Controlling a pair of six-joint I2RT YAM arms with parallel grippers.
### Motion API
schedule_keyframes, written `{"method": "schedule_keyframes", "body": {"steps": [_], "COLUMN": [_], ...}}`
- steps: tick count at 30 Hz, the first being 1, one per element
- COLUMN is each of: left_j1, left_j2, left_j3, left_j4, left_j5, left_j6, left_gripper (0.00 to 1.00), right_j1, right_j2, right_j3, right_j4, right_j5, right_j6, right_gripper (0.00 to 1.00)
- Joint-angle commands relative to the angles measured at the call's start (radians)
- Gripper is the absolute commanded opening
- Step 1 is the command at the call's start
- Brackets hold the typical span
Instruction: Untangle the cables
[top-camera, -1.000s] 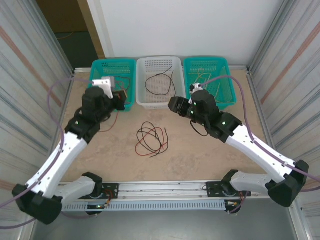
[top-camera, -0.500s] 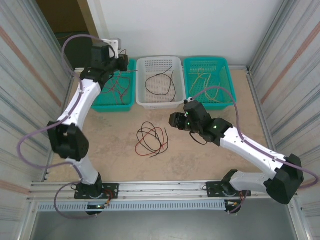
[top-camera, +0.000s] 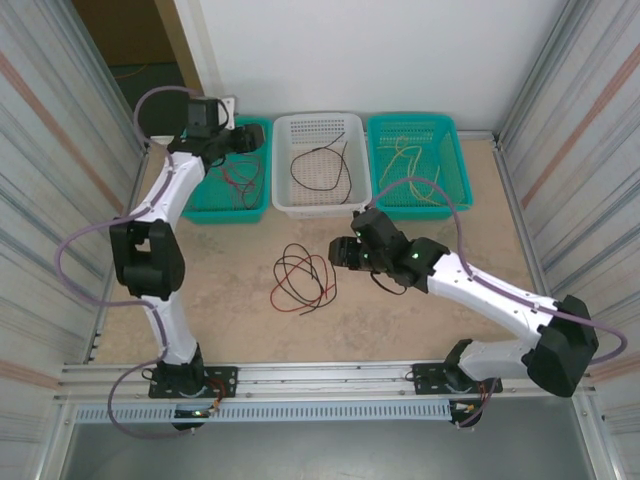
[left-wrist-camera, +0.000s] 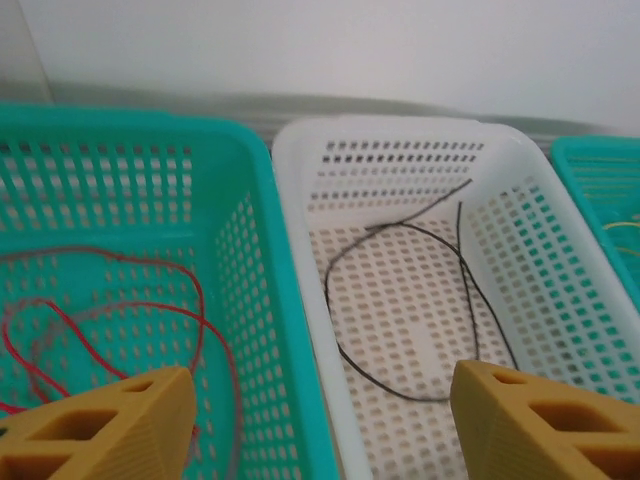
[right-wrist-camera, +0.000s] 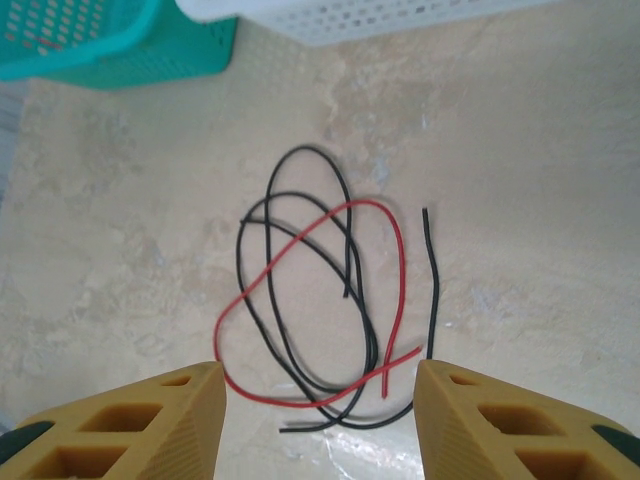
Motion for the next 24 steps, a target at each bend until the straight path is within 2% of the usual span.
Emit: {"method": "schedule_keyframes", "body": {"steps": [1, 5, 7, 12, 16, 21, 24], "left_j1": [-0.002, -0.003, -0.024, -0.154, -0.240, -0.256, -0.256], "left_j2": [-0.195, -0.412, -0.541, -0.830, -1.041, -1.218, -1.244], "left_j3": [-0.118, -0.321, -0.453, -0.682, -0.882, -1.052, -1.090], "left_j4": [0.080, 0.073, 0.076, -0.082, -0.149, -0.188, -0.192], "left_j5": [0.089, 0.108, 0.131, 0.095, 0.071, 0.077, 0.083], "left_j6": [-0.147, -0.300, -0.330, -0.263, -0.326, -0.425, -0.443], "left_gripper": [0.65, 0.50, 0.45, 0.41, 0.39, 0.36, 0.35], "right_j1": [-0.003, 0.019, 0.023, 0.036, 0.028, 0.001, -0.023], "right_j2": [0.092, 0.232, 0.319, 0.494, 0.591, 0.637, 0.652], "right_j3": [0.064, 0.126, 0.153, 0.239, 0.299, 0.312, 0.312], "right_j4": [-0.086, -0.161, -0.174, -0.194, -0.211, -0.256, -0.224], "right_j5": [-0.037, -0.017, -0.013, 0.043, 0.055, 0.106, 0.073], "right_j6": [0.020, 0.012, 0.008, -0.025, -0.032, 0.022, 0.002], "right_gripper": [0.51, 0.50, 0.47, 0.39, 0.34, 0.30, 0.30]}}
